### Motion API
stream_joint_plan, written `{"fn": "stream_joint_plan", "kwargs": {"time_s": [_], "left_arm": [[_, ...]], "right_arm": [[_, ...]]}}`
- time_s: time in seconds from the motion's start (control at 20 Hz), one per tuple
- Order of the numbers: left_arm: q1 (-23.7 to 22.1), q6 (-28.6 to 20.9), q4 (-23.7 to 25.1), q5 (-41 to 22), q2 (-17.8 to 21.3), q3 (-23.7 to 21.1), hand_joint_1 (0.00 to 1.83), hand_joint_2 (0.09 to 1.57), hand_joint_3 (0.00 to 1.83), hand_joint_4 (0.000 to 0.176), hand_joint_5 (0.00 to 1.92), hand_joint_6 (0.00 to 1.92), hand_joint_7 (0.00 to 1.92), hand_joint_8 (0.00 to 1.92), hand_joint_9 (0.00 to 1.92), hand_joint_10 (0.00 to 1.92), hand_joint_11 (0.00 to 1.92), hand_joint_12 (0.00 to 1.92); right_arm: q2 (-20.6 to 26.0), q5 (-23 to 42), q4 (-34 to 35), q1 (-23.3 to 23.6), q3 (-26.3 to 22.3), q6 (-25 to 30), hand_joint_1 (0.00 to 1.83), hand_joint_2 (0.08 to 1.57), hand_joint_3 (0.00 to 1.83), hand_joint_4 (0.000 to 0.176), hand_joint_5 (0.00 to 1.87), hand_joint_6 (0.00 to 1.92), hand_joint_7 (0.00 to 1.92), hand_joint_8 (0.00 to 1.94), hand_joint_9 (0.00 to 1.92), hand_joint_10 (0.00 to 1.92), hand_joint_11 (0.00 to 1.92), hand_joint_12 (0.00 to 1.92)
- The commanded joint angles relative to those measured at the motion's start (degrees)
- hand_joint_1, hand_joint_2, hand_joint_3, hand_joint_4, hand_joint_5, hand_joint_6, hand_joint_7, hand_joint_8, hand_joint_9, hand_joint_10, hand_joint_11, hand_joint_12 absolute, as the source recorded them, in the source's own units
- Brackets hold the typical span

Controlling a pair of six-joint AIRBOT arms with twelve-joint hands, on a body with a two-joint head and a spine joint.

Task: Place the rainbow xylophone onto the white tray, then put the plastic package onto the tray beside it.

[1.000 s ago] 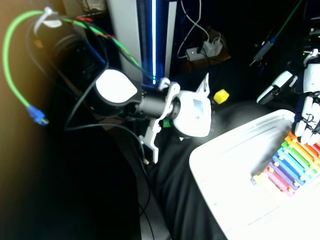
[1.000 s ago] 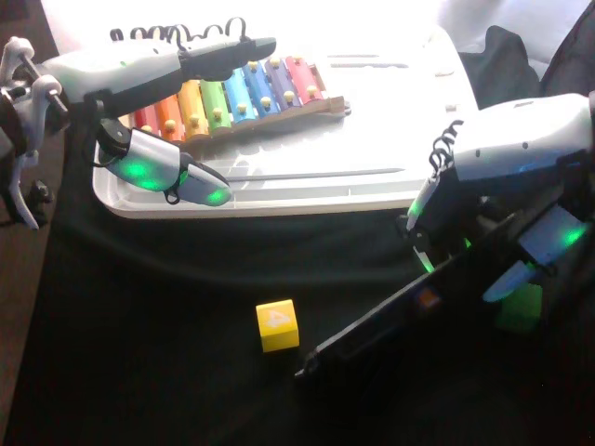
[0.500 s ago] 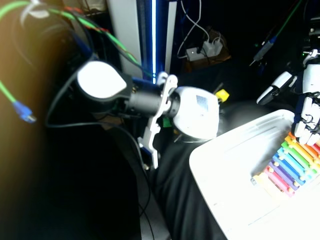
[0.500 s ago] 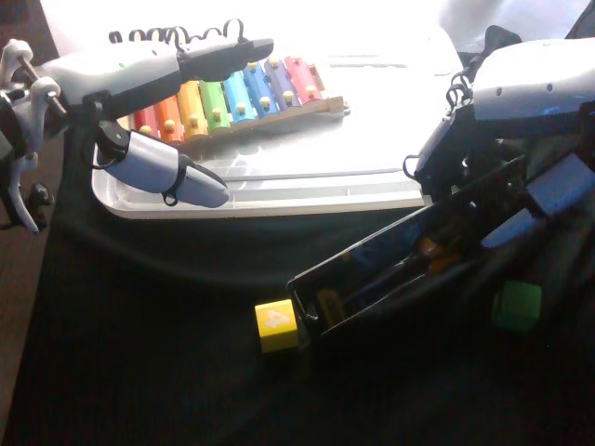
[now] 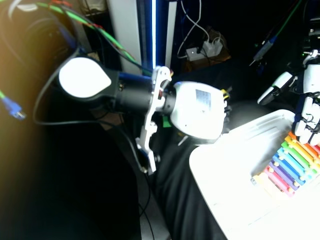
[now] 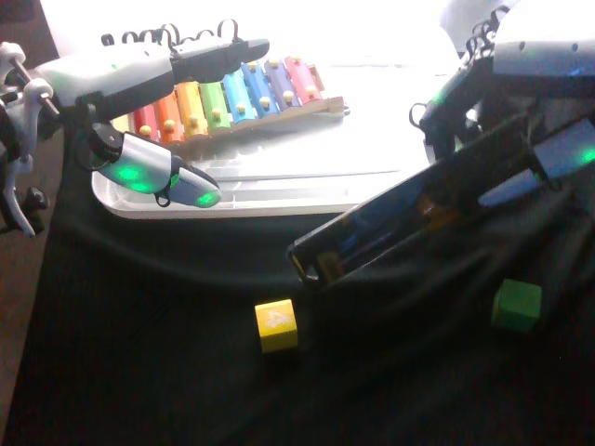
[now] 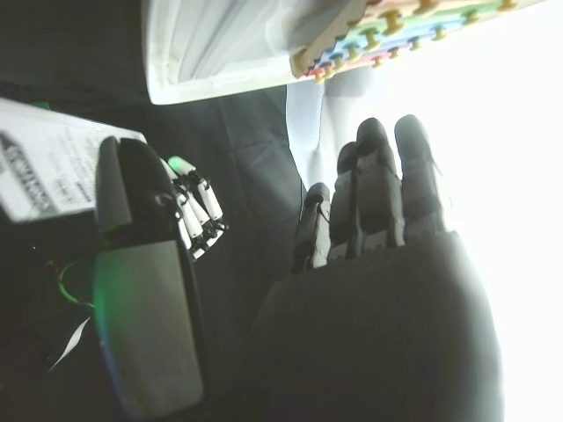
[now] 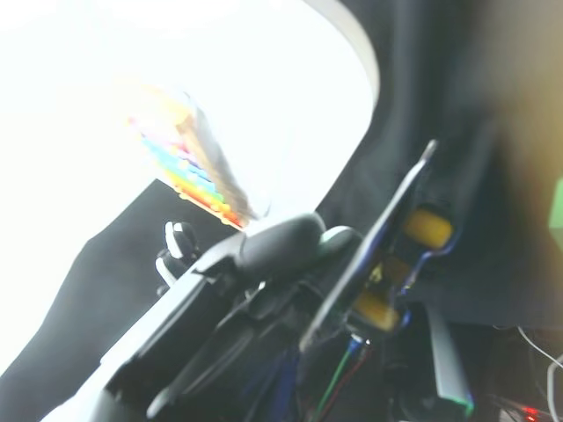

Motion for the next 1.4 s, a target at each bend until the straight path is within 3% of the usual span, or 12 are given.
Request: {"fn": "stream_joint_plan", "kwargs": {"time_s": [0.0,0.2,0.35,0.5,0.6,0.75,0.9,0.95,1.0,1.1,1.15,1.35], "left_arm": [[-0.45,0.49,-1.68,-6.18,0.31,-0.14,1.03,0.92,0.00,0.176,0.00,0.00,0.22,0.00,0.28,0.00,0.00,0.37],[-0.17,0.50,-1.87,-6.19,0.41,-0.15,1.04,0.93,0.00,0.176,0.00,0.00,0.19,0.00,0.28,0.00,0.00,0.37],[-0.11,0.50,-1.88,-6.15,0.41,-0.15,1.06,0.93,0.00,0.176,0.00,0.00,0.20,0.00,0.26,0.00,0.00,0.35],[-0.08,0.50,-1.88,-6.11,0.45,-0.20,1.09,0.92,0.00,0.176,0.00,0.00,0.21,0.00,0.27,0.00,0.00,0.38],[-0.08,0.50,-1.88,-6.07,0.49,-0.28,1.10,0.92,0.00,0.176,0.00,0.00,0.22,0.01,0.28,0.00,0.00,0.35],[-0.08,0.51,-1.86,-5.92,0.51,-0.35,1.10,0.93,0.00,0.174,0.00,0.00,0.23,0.00,0.28,0.00,0.00,0.39],[-0.06,0.51,-1.86,-5.94,0.50,-0.40,1.12,0.93,0.00,0.158,0.00,0.00,0.23,0.00,0.28,0.00,0.00,0.44],[-0.04,0.51,-1.86,-5.94,0.50,-0.41,1.11,0.93,0.00,0.156,0.00,0.00,0.23,0.00,0.28,0.00,0.00,0.40],[0.05,0.51,-1.87,-5.94,0.52,-0.44,1.11,0.93,0.00,0.158,0.00,0.00,0.22,0.00,0.27,0.00,0.00,0.40],[0.06,0.51,-1.87,-5.96,0.55,-0.49,1.11,0.92,0.00,0.159,0.00,0.00,0.22,0.00,0.26,0.00,0.00,0.38],[0.06,0.51,-1.87,-6.00,0.58,-0.52,1.11,0.93,0.00,0.153,0.00,0.00,0.21,0.00,0.25,0.00,0.00,0.35],[0.07,0.51,-1.87,-6.11,0.73,-0.67,1.09,0.94,0.00,0.167,0.00,0.00,0.20,0.00,0.25,0.00,0.00,0.33]], "right_arm": [[0.04,2.87,5.32,1.77,0.35,0.03,1.15,1.17,0.00,0.000,0.88,1.11,1.15,1.48,1.32,1.66,1.39,1.88],[-0.64,2.79,5.62,3.57,1.83,0.03,1.17,1.12,0.00,0.000,0.97,0.98,1.23,1.93,1.47,1.92,1.57,1.92],[-1.51,2.71,6.44,4.44,3.28,0.03,1.19,1.09,0.00,0.000,1.03,0.88,1.21,1.36,1.35,1.59,1.35,1.84],[-2.18,2.26,6.66,6.10,4.42,0.03,1.18,1.11,0.00,0.000,0.98,0.96,1.23,1.33,1.41,1.49,1.39,1.76],[-2.66,1.94,6.66,6.96,5.12,0.03,1.26,1.13,0.00,0.000,0.92,1.03,0.97,1.11,1.25,1.33,1.20,1.70],[-2.78,1.41,6.67,7.77,5.49,0.03,1.25,1.16,0.00,0.000,0.85,0.99,0.95,1.24,1.00,1.31,0.90,1.80],[-3.50,1.01,6.78,8.12,6.29,0.03,1.27,1.11,0.00,0.000,0.97,0.96,1.01,1.03,1.27,1.24,1.20,1.60],[-3.95,0.90,7.02,8.12,6.81,0.03,1.27,1.12,0.00,0.000,0.95,0.78,1.02,1.16,1.22,1.12,1.12,1.51],[-5.18,0.50,7.75,8.12,8.24,0.03,1.28,1.11,0.00,0.000,0.89,0.93,1.12,0.94,1.31,0.67,1.14,1.13],[-6.09,0.07,8.71,8.12,9.34,0.03,1.28,1.09,0.00,0.000,0.91,0.95,1.18,0.81,1.41,0.39,1.20,0.91],[-6.72,0.03,9.35,8.11,10.08,0.03,1.29,1.08,0.00,0.000,0.94,0.89,1.20,0.79,1.42,0.24,0.74,1.10],[-10.11,-0.86,11.17,8.07,13.09,0.03,1.28,1.11,0.00,0.000,0.87,0.95,1.13,0.94,1.48,0.13,1.05,1.06]]}}
